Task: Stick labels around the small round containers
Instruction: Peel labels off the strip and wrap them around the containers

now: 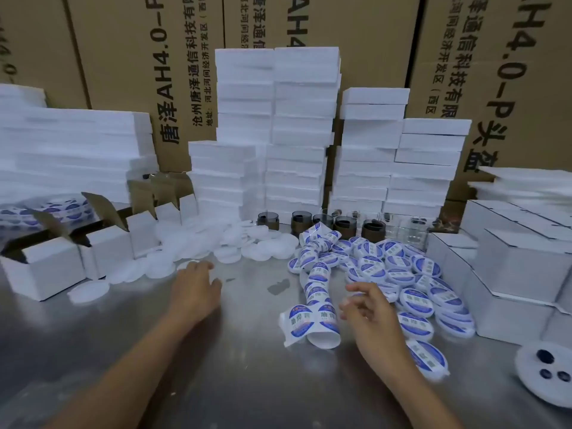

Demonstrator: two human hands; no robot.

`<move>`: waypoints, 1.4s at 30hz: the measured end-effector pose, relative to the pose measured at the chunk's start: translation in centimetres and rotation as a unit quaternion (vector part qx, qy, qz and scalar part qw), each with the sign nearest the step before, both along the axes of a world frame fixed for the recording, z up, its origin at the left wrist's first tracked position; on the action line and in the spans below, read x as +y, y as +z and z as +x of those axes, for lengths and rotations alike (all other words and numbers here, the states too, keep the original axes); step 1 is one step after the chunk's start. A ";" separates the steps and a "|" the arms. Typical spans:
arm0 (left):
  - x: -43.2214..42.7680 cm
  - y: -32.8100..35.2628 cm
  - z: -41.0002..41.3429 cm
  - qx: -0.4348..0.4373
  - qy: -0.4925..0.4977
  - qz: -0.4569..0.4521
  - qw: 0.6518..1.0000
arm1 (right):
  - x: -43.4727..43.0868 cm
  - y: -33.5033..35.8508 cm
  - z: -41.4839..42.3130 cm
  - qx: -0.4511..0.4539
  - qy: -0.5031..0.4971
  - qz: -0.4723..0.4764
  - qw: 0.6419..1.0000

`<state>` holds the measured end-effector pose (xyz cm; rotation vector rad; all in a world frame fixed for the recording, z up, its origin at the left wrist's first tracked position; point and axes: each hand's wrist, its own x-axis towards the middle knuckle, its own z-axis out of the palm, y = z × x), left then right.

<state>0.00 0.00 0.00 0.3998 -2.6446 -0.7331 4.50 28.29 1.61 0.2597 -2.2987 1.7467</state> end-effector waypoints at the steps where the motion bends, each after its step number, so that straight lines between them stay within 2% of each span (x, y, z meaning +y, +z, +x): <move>1: -0.6 -0.3 -0.4 -0.026 0.024 -0.044 0.998 | 0.3 -0.4 -0.3 0.009 0.001 -0.001 1.000; 3: -1.7 -0.9 -1.3 -0.050 0.059 -0.097 0.992 | 0.7 -1.0 -0.8 0.016 0.001 -0.009 1.000; 5: -2.1 -1.0 -1.9 -0.059 0.074 -0.113 0.989 | 1.0 -1.4 -1.0 0.015 0.002 -0.018 1.000; 9: -2.2 -1.0 -2.7 -0.027 0.093 -0.138 0.986 | 0.8 -1.9 -1.2 0.028 -0.002 -0.026 0.999; 14: -0.5 0.0 -2.2 -0.013 0.041 -0.134 0.990 | 0.6 -1.9 -1.0 0.034 0.003 -0.015 0.999; 16: 1.3 1.0 -1.5 0.046 -0.019 -0.024 0.998 | 0.6 -1.8 -0.9 0.033 0.003 -0.012 0.999; 18: 3.7 2.4 -0.5 0.094 -0.089 0.146 0.981 | 0.5 -1.8 -0.8 0.032 0.003 -0.012 0.999; 20: 6.0 3.9 0.4 0.113 -0.154 0.252 0.949 | 0.5 -1.7 -0.7 0.034 -0.001 -0.009 0.999; 24: 10.0 4.3 2.2 0.118 -0.243 0.458 0.847 | 0.2 -1.2 -0.6 0.043 -0.009 -0.027 0.999; 25: 10.5 4.0 2.4 0.111 -0.253 0.477 0.834 | 0.0 -1.0 -0.6 0.045 -0.009 -0.039 0.998; 30: 11.5 2.6 2.8 0.066 -0.264 0.490 0.828 | -0.1 0.4 -0.6 0.013 0.025 -0.118 0.993; 34: 11.8 2.1 3.2 0.047 -0.277 0.483 0.829 | -0.2 1.0 -0.3 -0.025 0.091 -0.124 0.988; 39: 11.9 1.8 3.0 0.035 -0.286 0.521 0.803 | -0.4 0.9 -0.2 -0.044 0.073 -0.136 0.987; 42: 12.2 1.9 3.3 0.037 -0.300 0.556 0.774 | -0.5 0.7 -0.3 -0.065 0.073 -0.163 0.982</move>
